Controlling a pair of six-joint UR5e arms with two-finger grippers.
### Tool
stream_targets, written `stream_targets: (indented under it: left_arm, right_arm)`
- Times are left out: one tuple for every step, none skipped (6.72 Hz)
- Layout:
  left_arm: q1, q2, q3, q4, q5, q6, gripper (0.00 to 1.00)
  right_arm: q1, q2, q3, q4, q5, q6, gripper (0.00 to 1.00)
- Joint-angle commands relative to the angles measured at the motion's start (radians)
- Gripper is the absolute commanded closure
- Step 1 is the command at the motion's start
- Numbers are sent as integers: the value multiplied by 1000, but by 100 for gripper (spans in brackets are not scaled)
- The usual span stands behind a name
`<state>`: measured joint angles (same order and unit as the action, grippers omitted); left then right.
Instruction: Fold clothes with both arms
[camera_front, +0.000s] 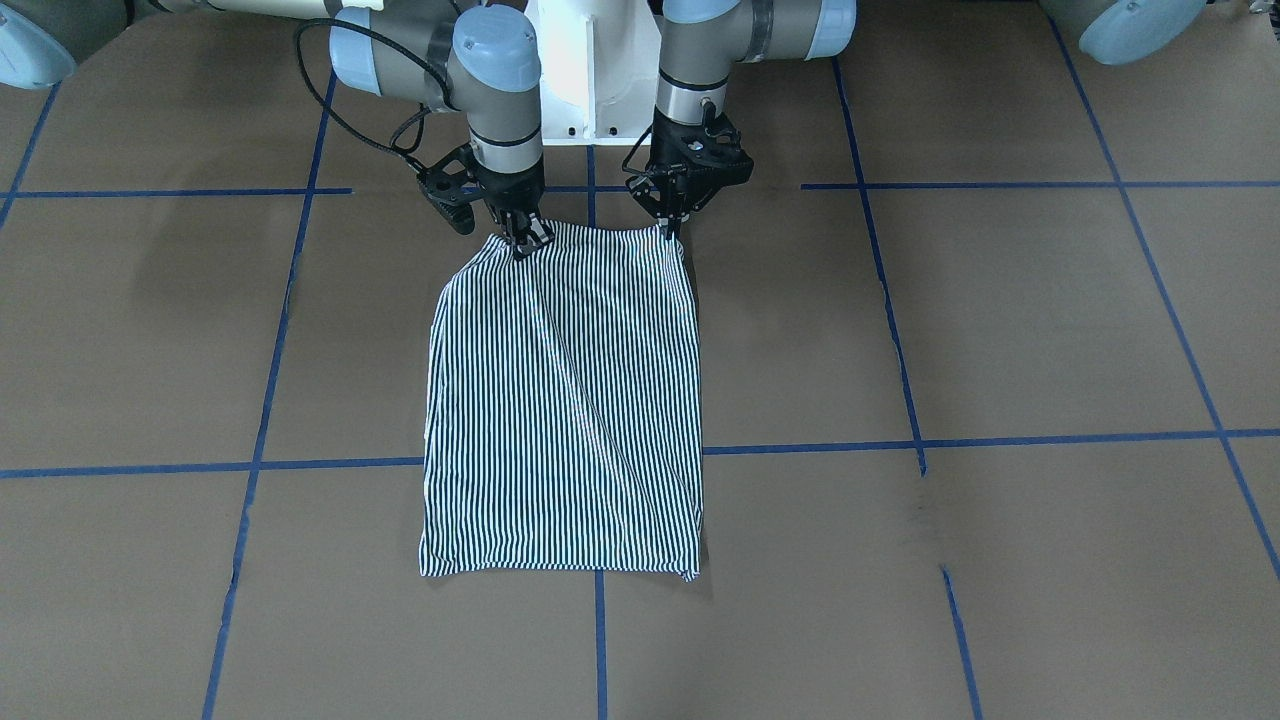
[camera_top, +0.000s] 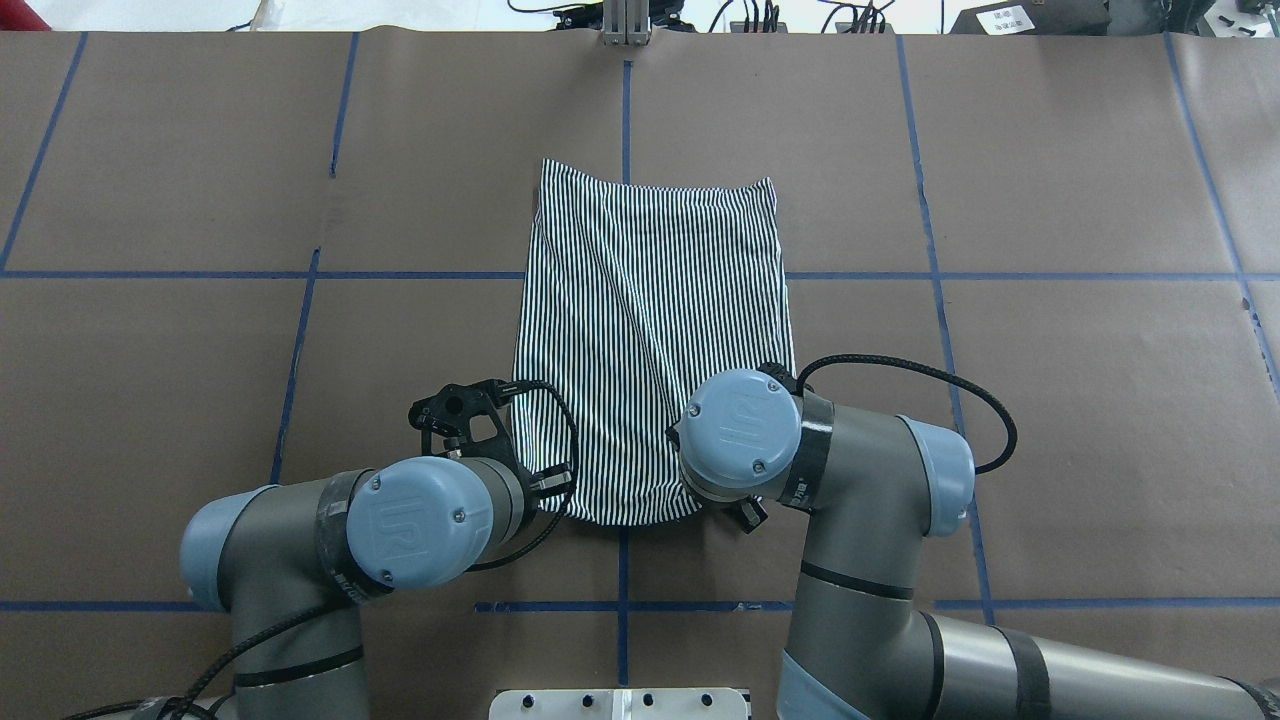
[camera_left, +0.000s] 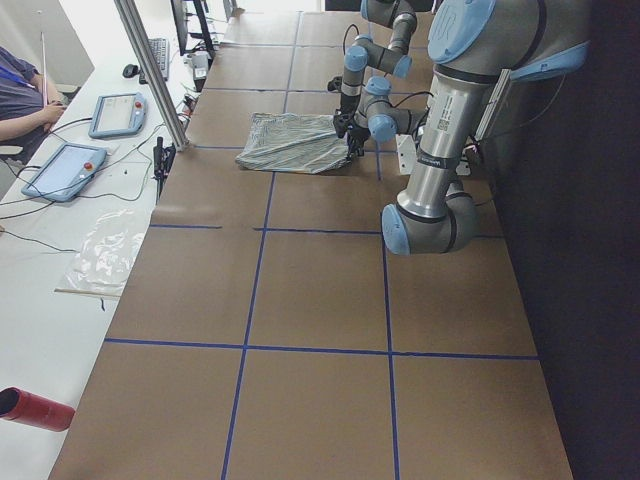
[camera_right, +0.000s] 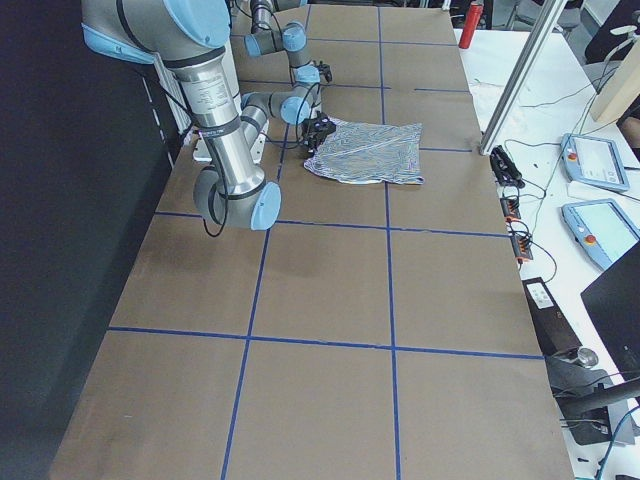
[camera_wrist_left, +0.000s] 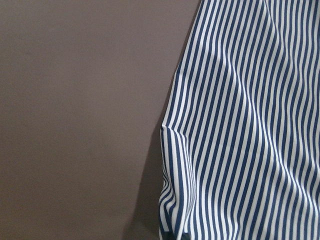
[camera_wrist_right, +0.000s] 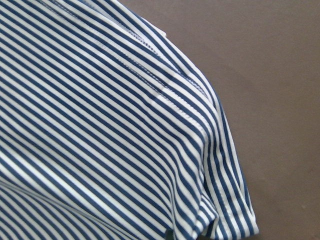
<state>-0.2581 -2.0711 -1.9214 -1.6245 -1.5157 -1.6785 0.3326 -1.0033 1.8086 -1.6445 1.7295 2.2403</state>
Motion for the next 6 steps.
stream_targets:
  left_arm:
    - [66, 52, -144, 43, 0, -7, 100]
    - [100, 71, -228, 64, 0, -15, 100]
    - [137, 78, -244, 86, 0, -18, 100]
    - [145, 78, -242, 84, 0, -20, 100]
    - [149, 78, -226, 84, -1, -18, 100]
    - [136, 68, -190, 78, 3, -14, 100]
  right_arm:
    - [-67, -91, 149, 0, -5, 1, 100]
    - [-108, -103, 202, -1, -20, 1, 100]
    - [-157, -113, 225, -1, -52, 2, 100]
    - [-176, -112, 221, 0, -73, 1, 100]
    - [-161, -104, 215, 0, -76, -8, 100]
    - [-112, -103, 210, 3, -76, -22, 100]
